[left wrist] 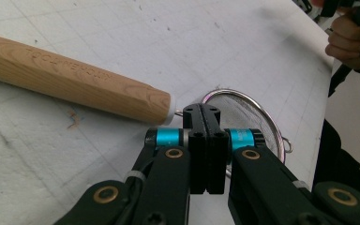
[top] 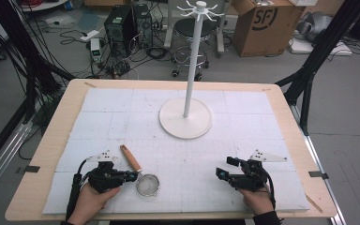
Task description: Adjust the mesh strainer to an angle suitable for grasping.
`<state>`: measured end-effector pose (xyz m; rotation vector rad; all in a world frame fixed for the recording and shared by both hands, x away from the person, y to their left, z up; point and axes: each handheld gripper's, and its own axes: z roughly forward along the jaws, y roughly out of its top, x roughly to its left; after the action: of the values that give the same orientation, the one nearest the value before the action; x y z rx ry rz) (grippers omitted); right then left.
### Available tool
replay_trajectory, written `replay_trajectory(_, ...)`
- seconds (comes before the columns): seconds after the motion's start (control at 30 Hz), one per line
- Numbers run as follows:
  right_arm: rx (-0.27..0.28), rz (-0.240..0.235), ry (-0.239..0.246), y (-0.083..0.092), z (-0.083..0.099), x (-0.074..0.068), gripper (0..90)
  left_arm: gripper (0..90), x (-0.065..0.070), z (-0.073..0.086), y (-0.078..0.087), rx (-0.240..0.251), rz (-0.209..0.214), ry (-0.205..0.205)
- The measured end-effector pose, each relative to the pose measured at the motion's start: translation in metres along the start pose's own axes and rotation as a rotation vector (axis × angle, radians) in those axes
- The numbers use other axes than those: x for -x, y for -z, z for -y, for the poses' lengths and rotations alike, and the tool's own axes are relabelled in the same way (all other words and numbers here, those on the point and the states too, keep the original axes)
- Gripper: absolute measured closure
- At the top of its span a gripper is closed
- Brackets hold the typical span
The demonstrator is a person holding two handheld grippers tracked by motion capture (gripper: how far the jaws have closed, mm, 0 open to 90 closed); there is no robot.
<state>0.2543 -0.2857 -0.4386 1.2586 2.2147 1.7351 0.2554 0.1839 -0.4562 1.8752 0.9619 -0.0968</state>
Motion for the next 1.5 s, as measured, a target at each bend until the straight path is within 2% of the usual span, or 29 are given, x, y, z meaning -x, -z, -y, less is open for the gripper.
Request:
replay_trajectory(0.4, 0.007, 0.005, -0.001, 0.001, 0.000, 0.001, 16.5, 89.7, -0.001, -0.001, -0.007, -0.049, -0.017, 0.022)
replay_trajectory(0.8, 0.009, 0.008, -0.004, 0.000, -0.001, 0.000, 16.5, 89.8, -0.002, -0.003, -0.013, -0.061, -0.010, 0.051)
replay_trajectory(1.17, 0.013, 0.010, -0.003, 0.000, -0.001, 0.002, 16.5, 89.8, -0.002, -0.005, -0.018, -0.069, 0.014, 0.079)
replay_trajectory(1.23, 0.013, 0.011, -0.002, -0.001, -0.002, 0.002, 16.5, 89.8, -0.003, -0.006, -0.021, -0.057, 0.025, 0.107)
replay_trajectory(1.5, 0.017, 0.006, -0.006, -0.001, -0.002, 0.002, 16.5, 89.8, -0.002, -0.009, -0.026, -0.058, 0.028, 0.104)
